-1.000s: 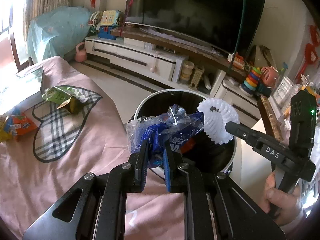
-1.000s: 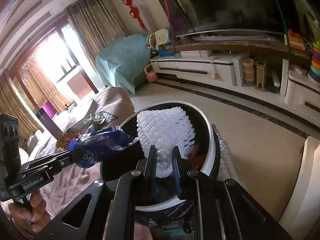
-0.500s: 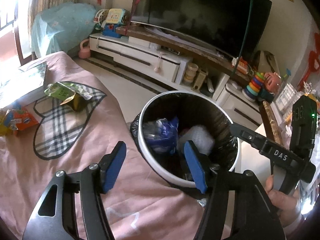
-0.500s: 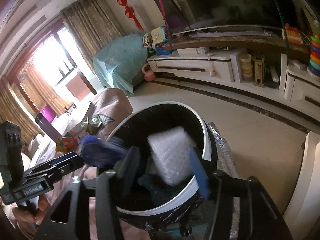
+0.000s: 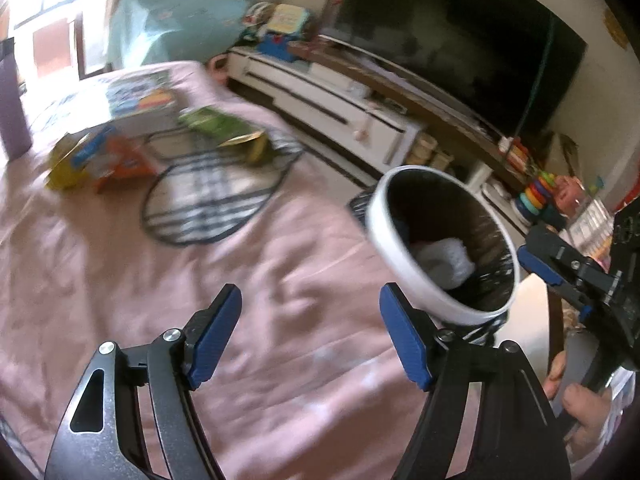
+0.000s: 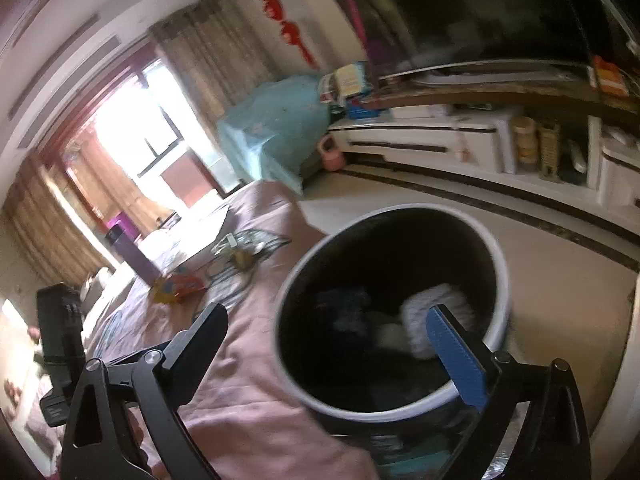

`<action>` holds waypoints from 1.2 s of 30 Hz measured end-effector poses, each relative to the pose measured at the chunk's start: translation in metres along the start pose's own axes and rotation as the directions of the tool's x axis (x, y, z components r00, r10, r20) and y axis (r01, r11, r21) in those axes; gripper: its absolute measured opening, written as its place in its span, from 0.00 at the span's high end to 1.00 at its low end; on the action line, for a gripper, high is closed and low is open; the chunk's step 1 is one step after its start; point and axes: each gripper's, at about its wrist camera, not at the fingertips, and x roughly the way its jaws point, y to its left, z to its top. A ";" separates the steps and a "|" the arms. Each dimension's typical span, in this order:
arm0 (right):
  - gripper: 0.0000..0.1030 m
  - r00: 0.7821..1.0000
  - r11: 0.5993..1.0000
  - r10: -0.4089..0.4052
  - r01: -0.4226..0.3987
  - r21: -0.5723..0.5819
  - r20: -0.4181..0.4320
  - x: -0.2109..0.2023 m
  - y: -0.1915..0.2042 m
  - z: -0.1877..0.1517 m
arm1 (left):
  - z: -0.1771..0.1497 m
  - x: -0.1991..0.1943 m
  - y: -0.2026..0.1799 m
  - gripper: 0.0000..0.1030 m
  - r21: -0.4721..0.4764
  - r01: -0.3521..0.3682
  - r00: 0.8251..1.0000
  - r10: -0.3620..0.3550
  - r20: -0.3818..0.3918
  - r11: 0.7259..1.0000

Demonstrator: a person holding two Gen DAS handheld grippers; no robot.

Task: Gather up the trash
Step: 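Move both open tools toward the yellow and orange snack bags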

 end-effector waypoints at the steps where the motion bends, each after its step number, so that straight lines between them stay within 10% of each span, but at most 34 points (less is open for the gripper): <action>1: 0.02 1.000 1.000 0.009 -0.009 -0.014 -0.008 0.004 0.008 -0.002 | -0.003 -0.002 0.007 0.29 -0.011 -0.007 1.000 0.007 0.001 1.000; 36: 0.03 0.958 0.956 0.157 -0.208 -0.204 -0.240 0.138 0.172 -0.044 | -0.004 -0.049 0.189 0.29 -0.251 -0.217 0.970 0.237 0.051 0.943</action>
